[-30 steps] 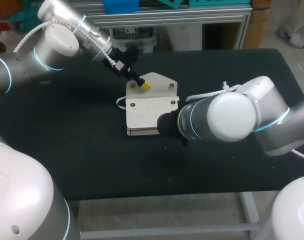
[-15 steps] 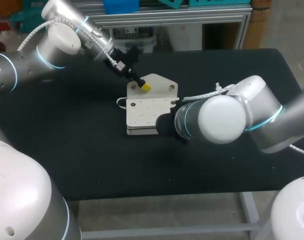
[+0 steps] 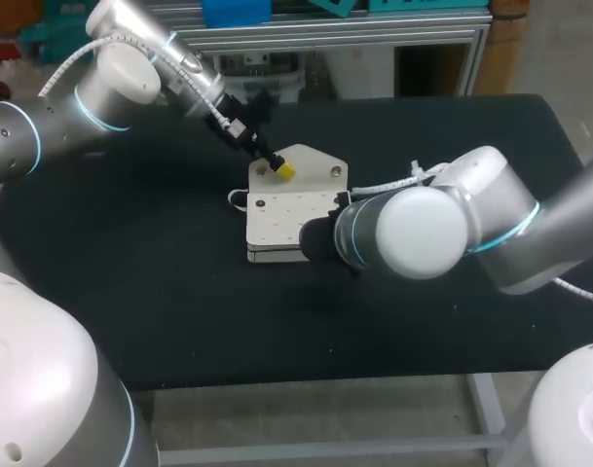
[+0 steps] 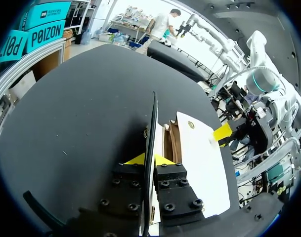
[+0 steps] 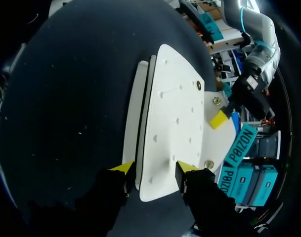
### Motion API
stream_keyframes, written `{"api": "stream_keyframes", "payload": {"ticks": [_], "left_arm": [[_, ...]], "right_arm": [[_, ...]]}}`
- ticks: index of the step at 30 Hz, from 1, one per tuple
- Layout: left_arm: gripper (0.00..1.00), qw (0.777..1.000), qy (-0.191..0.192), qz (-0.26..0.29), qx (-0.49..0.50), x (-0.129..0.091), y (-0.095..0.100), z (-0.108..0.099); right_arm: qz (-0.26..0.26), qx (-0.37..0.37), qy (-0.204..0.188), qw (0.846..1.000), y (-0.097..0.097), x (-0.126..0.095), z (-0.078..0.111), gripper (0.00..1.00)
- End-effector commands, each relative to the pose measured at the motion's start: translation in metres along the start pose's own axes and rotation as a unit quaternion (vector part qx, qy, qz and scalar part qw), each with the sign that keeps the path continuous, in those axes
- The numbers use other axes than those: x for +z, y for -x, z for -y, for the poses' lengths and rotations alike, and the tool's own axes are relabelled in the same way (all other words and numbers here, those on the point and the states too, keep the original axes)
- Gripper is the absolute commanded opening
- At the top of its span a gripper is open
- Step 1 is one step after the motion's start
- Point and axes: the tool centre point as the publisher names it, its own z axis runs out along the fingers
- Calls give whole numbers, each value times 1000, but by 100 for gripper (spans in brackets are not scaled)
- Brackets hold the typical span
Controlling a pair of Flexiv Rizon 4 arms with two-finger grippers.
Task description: Pick up the bag, open it, inspect its contents, close it, and place it on the opposite side
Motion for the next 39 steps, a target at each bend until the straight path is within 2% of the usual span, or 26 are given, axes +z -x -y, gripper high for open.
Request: {"api": "stream_keyframes", "payload": {"ticks": [1,17,19,21,22,30,39], "left_arm": [[0,1000,0,-6,0,2,5,0],[0,1000,7,-9,2,3,3,-3],[0,1000,8,-10,2,4,3,-4],[0,1000,8,-10,2,4,2,-4],[0,1000,8,-10,2,3,2,-5],[0,999,-10,-5,46,4,-6,-9],[0,988,-27,45,148,14,-32,-19]], "right_arm": [[2,-2,-1,1000,-2,10,-3,53],[8,5,-6,1000,7,15,-3,44],[9,6,-7,1000,7,16,-2,36],[9,7,-7,1000,7,16,-2,9],[9,7,-7,1000,7,17,-2,0],[5,13,-12,1000,4,18,0,0],[-1,35,-27,999,2,19,2,0]]}}
